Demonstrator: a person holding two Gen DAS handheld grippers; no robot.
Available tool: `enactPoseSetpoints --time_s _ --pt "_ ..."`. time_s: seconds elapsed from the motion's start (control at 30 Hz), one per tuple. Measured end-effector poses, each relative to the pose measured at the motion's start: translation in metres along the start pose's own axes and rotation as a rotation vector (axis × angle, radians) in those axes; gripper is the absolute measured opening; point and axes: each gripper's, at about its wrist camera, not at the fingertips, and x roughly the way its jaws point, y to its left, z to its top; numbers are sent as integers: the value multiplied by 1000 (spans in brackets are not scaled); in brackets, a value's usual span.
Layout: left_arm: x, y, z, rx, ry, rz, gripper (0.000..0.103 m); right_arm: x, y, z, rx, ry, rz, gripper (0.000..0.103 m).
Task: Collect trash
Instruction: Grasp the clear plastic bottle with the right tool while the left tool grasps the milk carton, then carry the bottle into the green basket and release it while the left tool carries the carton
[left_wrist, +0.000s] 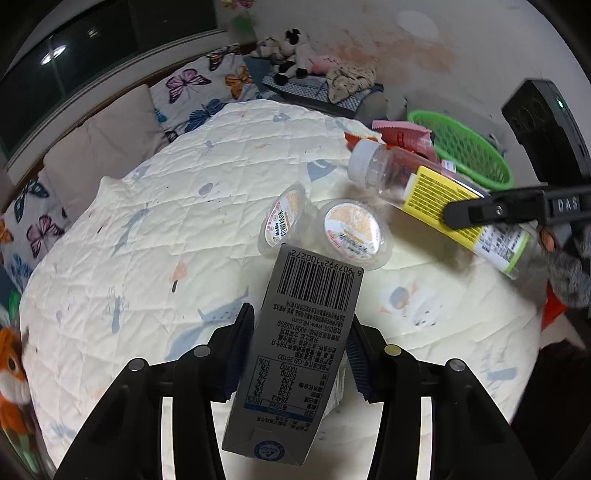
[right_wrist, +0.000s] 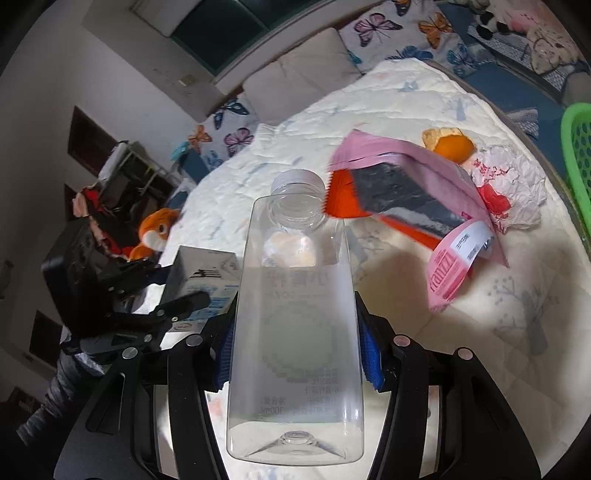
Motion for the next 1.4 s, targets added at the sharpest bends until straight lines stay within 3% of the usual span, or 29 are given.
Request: enactPoseSetpoints --time_s 0.2,0.47,0.63,0.8,1.07,1.2,1.4 --pt "-27 -14 7 -83 -51 -13 46 -28 7 -5 -25 -12 56 55" --pt "-45 -50 28 -93 -99 -17 46 -70 -6 -9 -41 -73 51 55" --pt "-40 -73 48 -113 -128 -56 46 -100 -40 -2 -24 -122 -29 55" --pt "-25 -91 71 -140 -138 -95 46 -124 -99 11 25 -154 -183 55" --pt "7 -120 115 -163 -139 -163 46 -130 -196 24 108 -107 -396 55" --pt "20 -132 136 -170 -139 -179 46 -124 -235 27 141 -67 -458 55" --pt "37 -150 161 -166 -140 -204 46 -115 -268 33 182 -38 -483 59"
